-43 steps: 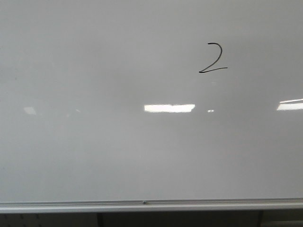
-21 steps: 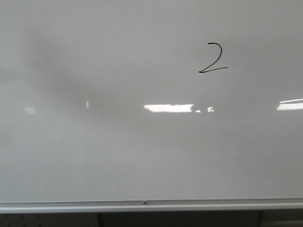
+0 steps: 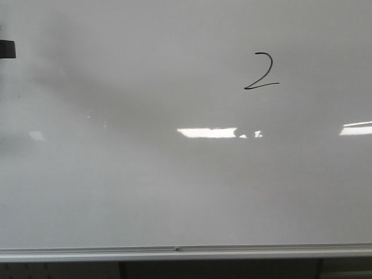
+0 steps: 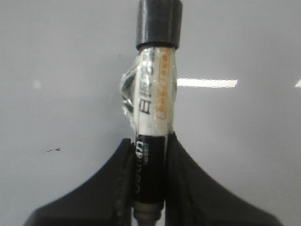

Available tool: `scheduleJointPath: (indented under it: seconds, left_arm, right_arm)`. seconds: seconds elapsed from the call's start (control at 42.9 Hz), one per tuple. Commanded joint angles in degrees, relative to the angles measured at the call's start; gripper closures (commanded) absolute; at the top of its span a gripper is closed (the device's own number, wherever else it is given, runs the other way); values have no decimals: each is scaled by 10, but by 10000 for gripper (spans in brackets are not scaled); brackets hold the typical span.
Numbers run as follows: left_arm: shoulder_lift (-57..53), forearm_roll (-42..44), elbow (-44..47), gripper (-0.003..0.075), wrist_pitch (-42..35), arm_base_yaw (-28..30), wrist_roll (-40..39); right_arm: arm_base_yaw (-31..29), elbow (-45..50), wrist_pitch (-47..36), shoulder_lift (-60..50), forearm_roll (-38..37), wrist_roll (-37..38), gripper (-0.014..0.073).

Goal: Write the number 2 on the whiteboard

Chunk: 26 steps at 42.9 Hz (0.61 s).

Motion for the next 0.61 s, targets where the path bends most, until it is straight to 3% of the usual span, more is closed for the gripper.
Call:
scheduleJointPath:
  seconds: [0.0,0.21,0.419,0.489,0.583]
  left_arm:
    - [5,0,-17,710,-90,-1,-4]
    - [32,0,-18,709,-97,-1,-5]
    - [42,0,-45,696,-5,-1,-6]
    - [42,0,-48,644,6,-1,-6]
    - [42,0,-50,518,12,-1,-6]
  right_arm:
    - [-4,-16,-29,-2,3,-1,95]
    - [-4,-16,-29,-2,3,-1,95]
    - [-4,-16,-29,-2,3,-1,95]
    - [-4,-16,-29,-2,3,-1,95]
    - [-4,-16,-29,-2,4,-1,95]
